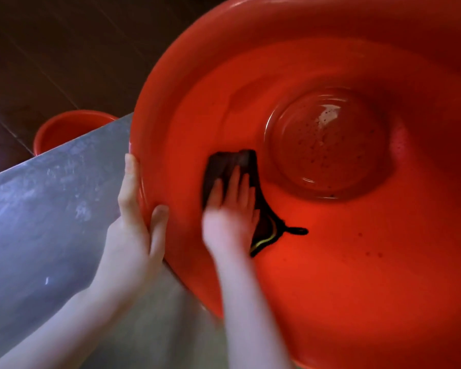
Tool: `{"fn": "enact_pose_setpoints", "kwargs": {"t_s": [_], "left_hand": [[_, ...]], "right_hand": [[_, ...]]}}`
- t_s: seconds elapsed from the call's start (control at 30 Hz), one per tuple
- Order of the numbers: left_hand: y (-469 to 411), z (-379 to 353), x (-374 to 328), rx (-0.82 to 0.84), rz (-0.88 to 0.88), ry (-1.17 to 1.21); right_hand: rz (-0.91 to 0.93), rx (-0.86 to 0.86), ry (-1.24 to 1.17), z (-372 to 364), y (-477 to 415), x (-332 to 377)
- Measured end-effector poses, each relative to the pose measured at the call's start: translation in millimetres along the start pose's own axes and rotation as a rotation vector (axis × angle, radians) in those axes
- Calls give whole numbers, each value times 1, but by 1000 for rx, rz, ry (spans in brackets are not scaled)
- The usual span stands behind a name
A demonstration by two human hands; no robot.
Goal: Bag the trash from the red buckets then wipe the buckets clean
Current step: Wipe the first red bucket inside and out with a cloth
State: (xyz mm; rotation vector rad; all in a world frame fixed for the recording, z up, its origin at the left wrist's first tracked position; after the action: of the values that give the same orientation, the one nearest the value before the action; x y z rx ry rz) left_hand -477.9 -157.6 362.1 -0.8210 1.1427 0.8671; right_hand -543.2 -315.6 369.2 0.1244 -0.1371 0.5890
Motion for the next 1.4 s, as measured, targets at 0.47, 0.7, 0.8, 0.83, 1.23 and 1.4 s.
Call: {"fn": "enact_pose_setpoints", "kwargs": {"t_s": [0.47,0.7,0.8,0.83,1.23,1.4], "left_hand": [[-17,38,-86,-226,-502,-212],[-44,11,-81,72,-295,-408],[-42,3,-60,136,-192,-369],[-38,0,-55,147,-183,-342],[-4,-15,-6,207,15,-125],[-4,-17,0,246,46,-111]], "right_hand": [[-27,58,52,10,-44,-65],[-163,159,132,19,-43,-106],[-203,162,223,20,-34,-111],[-224,171,249,22,-29,-112],[-11,105,187,-3,48,-29],[-328,151,-30,12,-43,-63]]}}
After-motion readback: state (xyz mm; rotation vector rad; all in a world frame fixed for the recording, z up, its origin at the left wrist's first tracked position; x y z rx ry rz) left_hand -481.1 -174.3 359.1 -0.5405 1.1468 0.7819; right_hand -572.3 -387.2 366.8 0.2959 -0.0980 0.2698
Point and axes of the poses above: each hand's wrist, its own y-axis away from the middle knuckle, its own z-axis out of the back of the hand, x = y × z, the point moved 5 cm from there along -y, towards the middle knuckle, and after that the axes turned 7 degrees about z, right-handed, at the moved point
